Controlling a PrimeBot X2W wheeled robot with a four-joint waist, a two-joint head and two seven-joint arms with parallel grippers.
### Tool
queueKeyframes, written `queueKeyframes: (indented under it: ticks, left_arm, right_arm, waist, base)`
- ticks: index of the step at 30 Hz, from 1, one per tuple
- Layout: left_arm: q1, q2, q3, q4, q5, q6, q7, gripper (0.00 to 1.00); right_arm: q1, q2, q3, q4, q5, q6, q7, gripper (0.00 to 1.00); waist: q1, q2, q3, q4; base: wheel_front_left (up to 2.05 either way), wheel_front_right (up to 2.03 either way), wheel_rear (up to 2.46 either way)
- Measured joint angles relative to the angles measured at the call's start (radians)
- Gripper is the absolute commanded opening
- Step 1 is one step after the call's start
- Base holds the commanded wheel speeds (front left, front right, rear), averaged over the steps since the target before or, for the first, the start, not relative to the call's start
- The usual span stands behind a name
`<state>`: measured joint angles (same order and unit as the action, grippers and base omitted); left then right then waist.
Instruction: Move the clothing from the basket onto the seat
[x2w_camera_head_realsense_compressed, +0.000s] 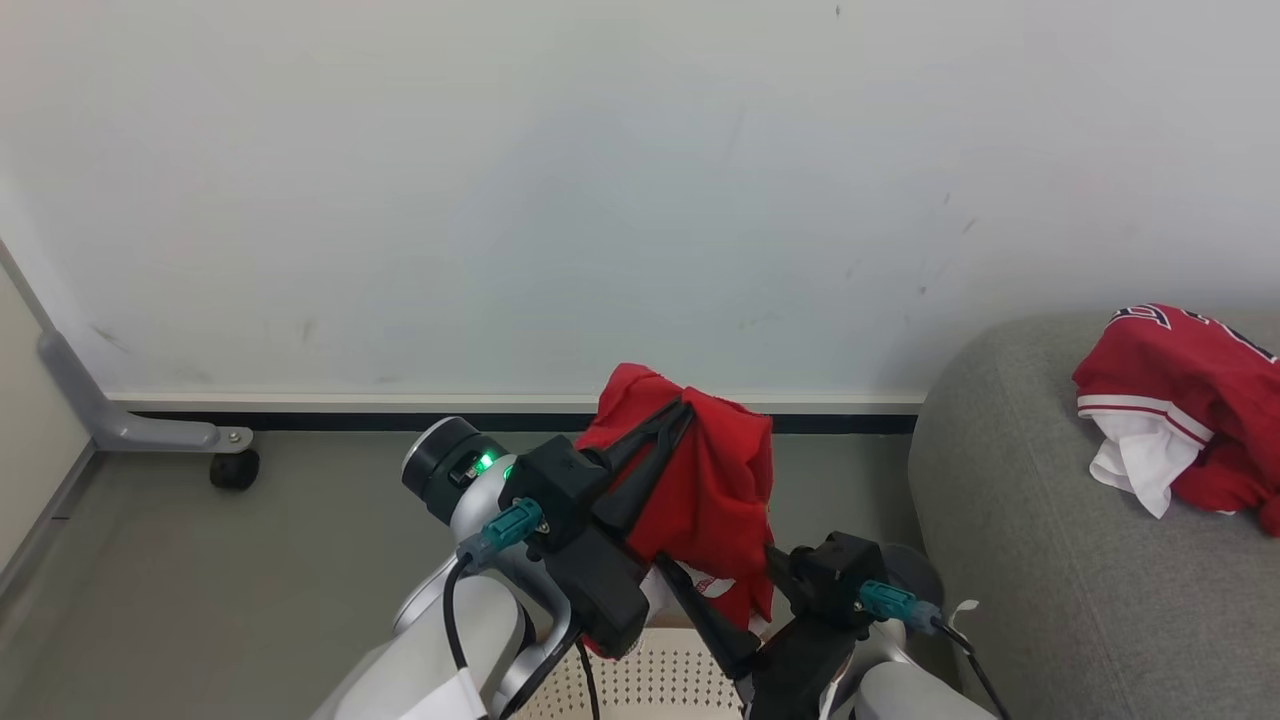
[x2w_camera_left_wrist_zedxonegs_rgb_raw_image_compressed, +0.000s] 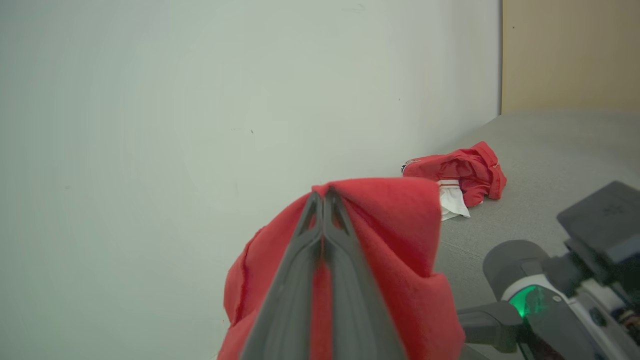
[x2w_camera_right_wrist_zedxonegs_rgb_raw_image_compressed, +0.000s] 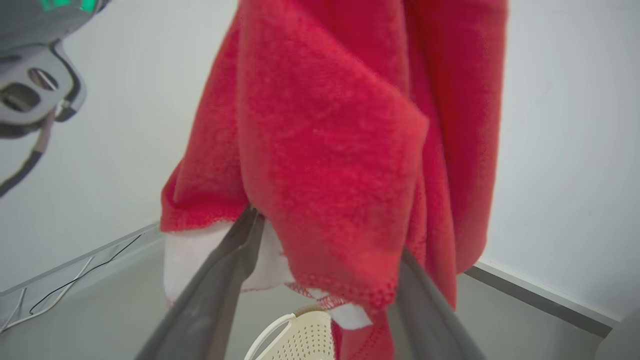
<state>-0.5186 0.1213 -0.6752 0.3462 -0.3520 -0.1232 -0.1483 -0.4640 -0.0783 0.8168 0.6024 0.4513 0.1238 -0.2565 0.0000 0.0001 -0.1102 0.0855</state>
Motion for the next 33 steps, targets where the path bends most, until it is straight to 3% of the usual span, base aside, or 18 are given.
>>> queueKeyframes:
  ticks: [1,2,11,14,15,16,33]
  left_arm:
    - [0.001,0.0,0.0,-0.003,-0.001,0.0,0.004,0.0]
    - [0.002,0.001,0.0,-0.007,-0.003,0.0,0.007,0.0]
    - [0.031,0.023,0.031,-0.014,-0.024,0.014,0.021,0.0]
    - [0.048,0.037,0.045,-0.015,-0.03,0.019,0.026,0.47]
    - [0.054,0.04,0.049,-0.015,-0.034,0.022,0.03,0.68]
    - [0.059,0.041,0.051,-0.015,-0.035,0.027,0.031,1.0]
    - [0.16,0.064,0.06,-0.042,-0.069,0.04,0.022,1.0]
  right_arm:
    - [-0.006,0.0,0.008,0.0,0.008,0.0,0.0,0.34]
    - [-0.012,0.0,0.017,0.001,0.015,0.0,0.0,0.01]
    - [-0.028,-0.006,0.072,0.014,0.071,0.001,0.0,0.0]
    - [-0.037,-0.014,0.067,0.013,0.09,0.001,0.0,0.0]
    - [-0.038,-0.02,0.064,0.013,0.097,0.001,0.0,0.0]
    - [-0.038,-0.026,0.058,0.013,0.105,0.001,0.0,0.0]
    - [-0.009,-0.172,-0.137,-0.024,0.149,0.001,0.0,0.0]
  waist:
    - [0.0,0.0,0.002,0.0]
    - [0.0,0.0,0.003,0.0]
    - [0.0001,0.0,0.012,-0.01]
    - [0.0,0.0,0.014,-0.021]
    - [0.0,0.0,0.015,-0.025]
    - [0.0,0.0,0.016,-0.029]
    - [0.0,0.0,0.019,-0.132]
  base:
    - [0.0,0.0,0.0]
    - [0.0,0.0,0.0]
    - [0.0,0.0,0.0]
    - [0.0,0.0,0.0]
    - [0.0,0.0,0.0]
    - [0.0,0.0,0.0]
    - [0.0,0.0,0.0]
